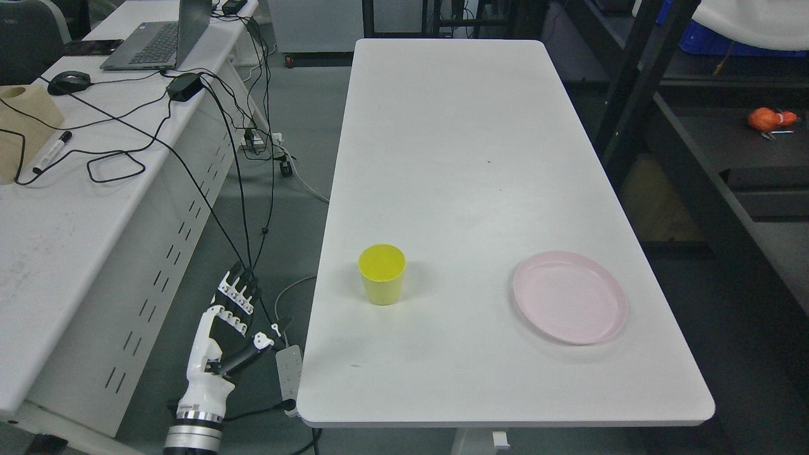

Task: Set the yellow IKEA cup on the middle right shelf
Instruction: 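Raise the left hand from beside the table toward the yellow cup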

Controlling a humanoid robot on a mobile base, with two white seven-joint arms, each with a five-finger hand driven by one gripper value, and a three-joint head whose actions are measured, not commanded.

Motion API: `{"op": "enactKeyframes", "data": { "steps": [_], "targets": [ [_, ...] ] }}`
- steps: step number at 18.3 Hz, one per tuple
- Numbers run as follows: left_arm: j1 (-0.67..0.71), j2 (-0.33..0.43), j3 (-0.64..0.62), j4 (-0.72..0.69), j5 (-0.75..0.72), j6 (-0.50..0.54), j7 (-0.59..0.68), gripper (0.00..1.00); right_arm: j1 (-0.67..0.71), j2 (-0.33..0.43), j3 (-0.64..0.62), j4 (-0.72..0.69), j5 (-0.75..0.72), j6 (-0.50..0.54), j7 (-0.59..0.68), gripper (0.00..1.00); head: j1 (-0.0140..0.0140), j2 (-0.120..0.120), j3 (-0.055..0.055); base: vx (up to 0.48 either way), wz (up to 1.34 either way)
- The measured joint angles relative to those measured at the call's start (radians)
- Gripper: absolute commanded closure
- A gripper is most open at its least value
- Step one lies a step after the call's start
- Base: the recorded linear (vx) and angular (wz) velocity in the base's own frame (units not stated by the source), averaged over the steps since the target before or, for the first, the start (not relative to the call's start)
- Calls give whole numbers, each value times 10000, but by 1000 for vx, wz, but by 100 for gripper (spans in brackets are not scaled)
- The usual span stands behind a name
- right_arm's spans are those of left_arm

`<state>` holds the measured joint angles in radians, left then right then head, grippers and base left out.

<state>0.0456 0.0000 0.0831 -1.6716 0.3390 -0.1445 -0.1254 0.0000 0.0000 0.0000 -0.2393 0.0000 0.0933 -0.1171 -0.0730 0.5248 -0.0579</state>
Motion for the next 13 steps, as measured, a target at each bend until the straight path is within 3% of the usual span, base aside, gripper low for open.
{"op": "enactKeyframes", "data": {
  "steps": [10,13],
  "targets": [
    [-270,0,55,66,14,-28,-4,4,-1,0,0,-1,0,0,0,1,0,0,0,0,0],
    [-910,0,169,468,52,35,-21,4,5,0,0,0,0,0,-2,1,0,0,0,0,0]
  ]
}}
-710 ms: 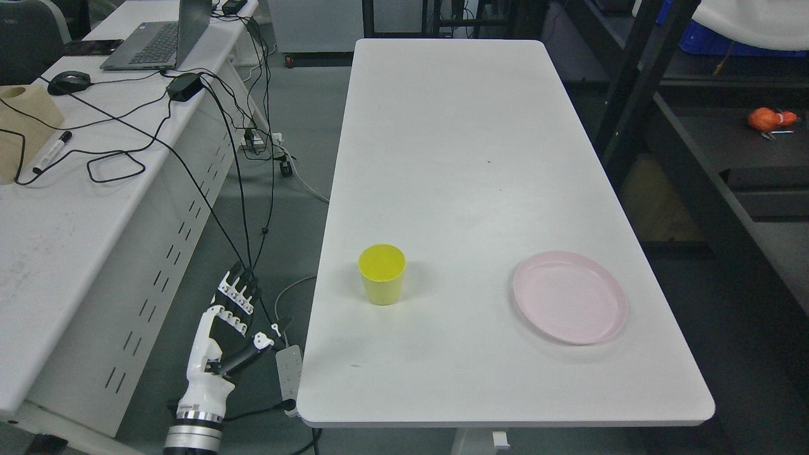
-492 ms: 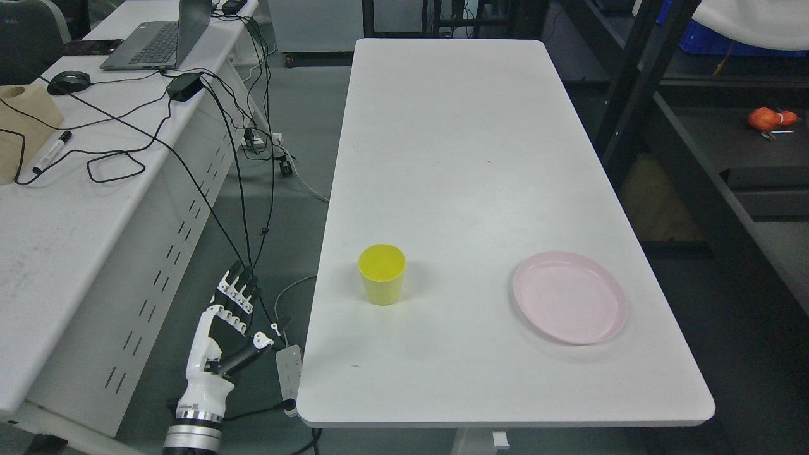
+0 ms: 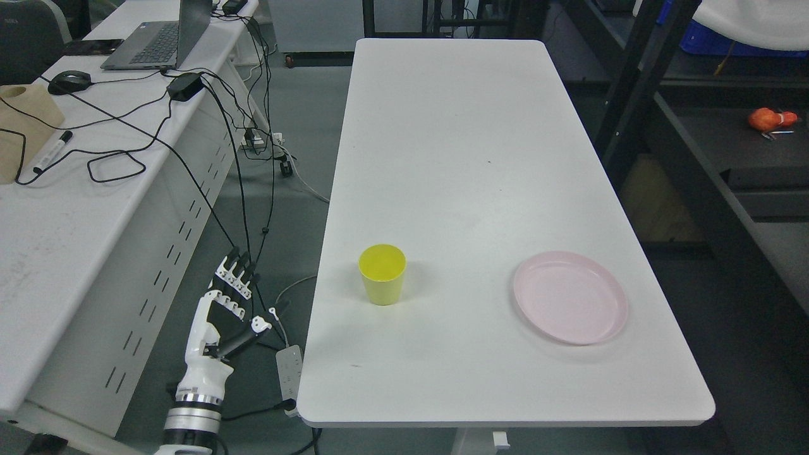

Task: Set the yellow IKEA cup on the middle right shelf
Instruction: 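Raise the left hand from beside the table toward the yellow cup, then close the left hand around the yellow cup on the table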

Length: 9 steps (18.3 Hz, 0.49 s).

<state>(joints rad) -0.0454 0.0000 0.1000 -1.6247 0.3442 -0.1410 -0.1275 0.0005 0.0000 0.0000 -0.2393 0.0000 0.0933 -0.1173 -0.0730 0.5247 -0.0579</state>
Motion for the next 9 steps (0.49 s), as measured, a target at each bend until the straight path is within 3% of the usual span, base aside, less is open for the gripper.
{"op": "enactKeyframes", "data": {
  "steps": [9],
  "targets": [
    [-2500,147,-119,2151,305,107,-1357,3,-5,0,0,0,0,0,-34,0,0,1,0,0,0]
  ]
}}
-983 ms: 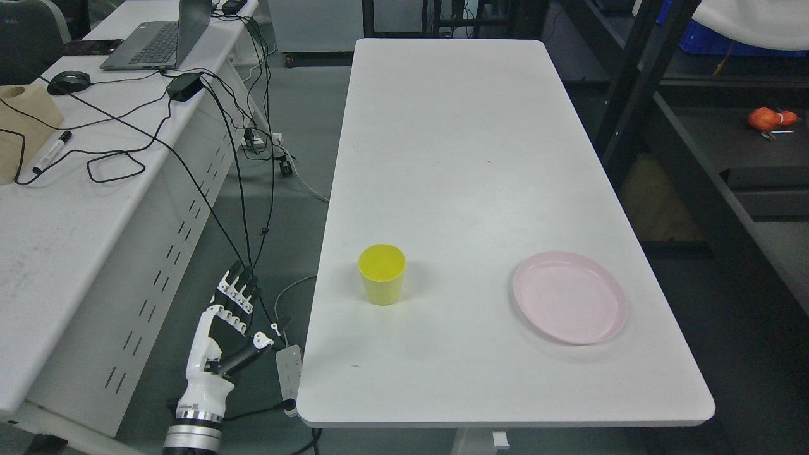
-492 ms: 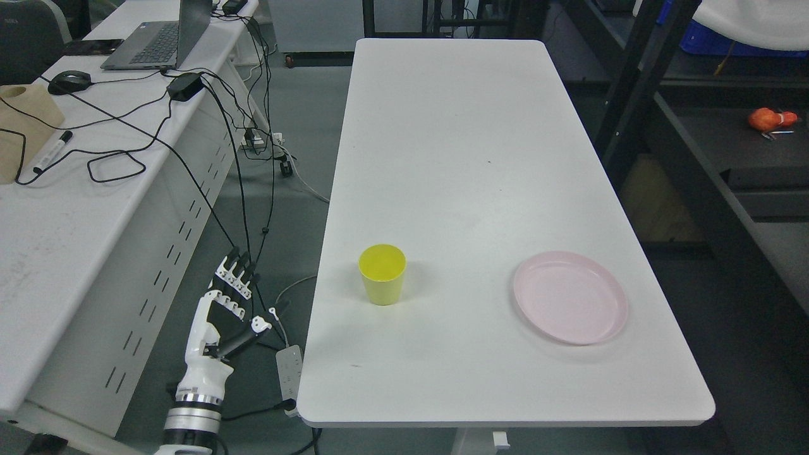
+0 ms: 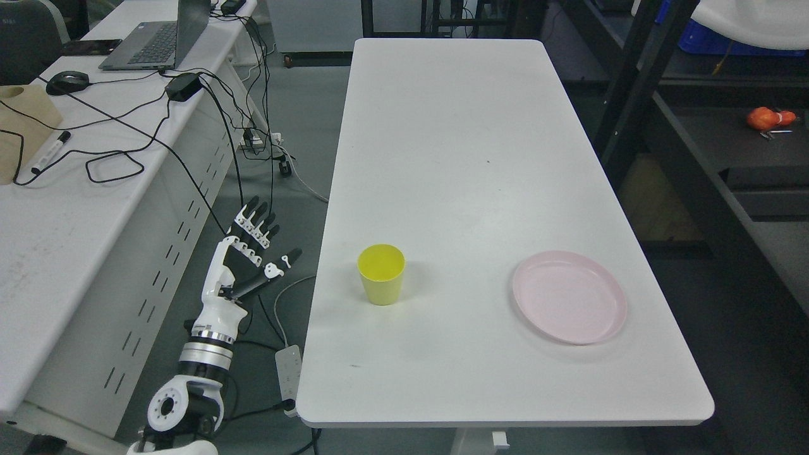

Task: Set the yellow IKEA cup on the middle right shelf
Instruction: 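Close the left hand around the yellow cup on the table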

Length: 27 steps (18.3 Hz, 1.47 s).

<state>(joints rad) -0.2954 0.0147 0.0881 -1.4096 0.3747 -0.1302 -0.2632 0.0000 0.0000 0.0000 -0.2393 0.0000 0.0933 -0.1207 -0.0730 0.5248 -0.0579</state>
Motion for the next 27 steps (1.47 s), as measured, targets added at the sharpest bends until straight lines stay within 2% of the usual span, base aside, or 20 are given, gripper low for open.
{"op": "enactKeyframes", "data": {
  "steps": [8,14,20,22,24,27],
  "targets": [
    [-931,-77,-1381,1537,57,10,-807,3,0,0,0,0,0,0,27,1,0,0,0,0,0],
    [-779,-105,-2487,2028,57,42,-908,3,0,0,0,0,0,0,39,1,0,0,0,0,0],
    [-566,-123,-3032,2226,11,-44,-914,5,0,0,0,0,0,0,45,1,0,0,0,0,0],
    [-581,-128,-3126,2297,-10,-50,-915,11,0,0,0,0,0,0,44,1,0,0,0,0,0],
    [-668,-131,-3198,2369,-23,-89,-914,22,0,0,0,0,0,0,45,1,0,0,0,0,0],
    [-786,-134,-3293,2460,-29,109,-995,52,0,0,0,0,0,-1,45,1,0,0,0,0,0]
  ]
}}
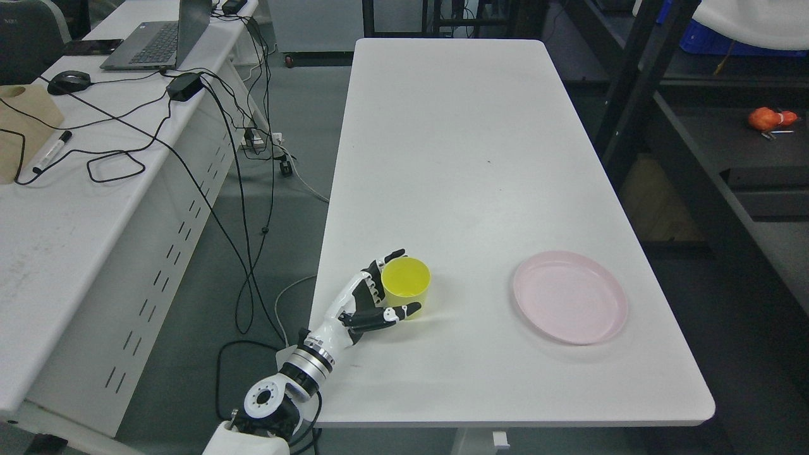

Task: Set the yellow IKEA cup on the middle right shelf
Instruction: 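Close the left hand around the yellow cup on the table, then lift the yellow cup off the table with the left hand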

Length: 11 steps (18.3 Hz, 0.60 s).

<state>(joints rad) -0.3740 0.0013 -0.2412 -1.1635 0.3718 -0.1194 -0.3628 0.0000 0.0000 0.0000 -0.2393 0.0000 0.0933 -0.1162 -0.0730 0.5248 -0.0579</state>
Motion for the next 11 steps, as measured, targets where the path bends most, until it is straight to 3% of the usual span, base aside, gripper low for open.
{"op": "enactKeyframes", "data": {
  "steps": [4,11],
  "targets": [
    [56,-5,36,77,11,94,-535,97,0,0,0,0,0,0,3,1,0,0,0,0,0],
    [846,-9,691,-740,461,-788,-643,100,0,0,0,0,0,0,3,1,0,0,0,0,0]
  ]
}}
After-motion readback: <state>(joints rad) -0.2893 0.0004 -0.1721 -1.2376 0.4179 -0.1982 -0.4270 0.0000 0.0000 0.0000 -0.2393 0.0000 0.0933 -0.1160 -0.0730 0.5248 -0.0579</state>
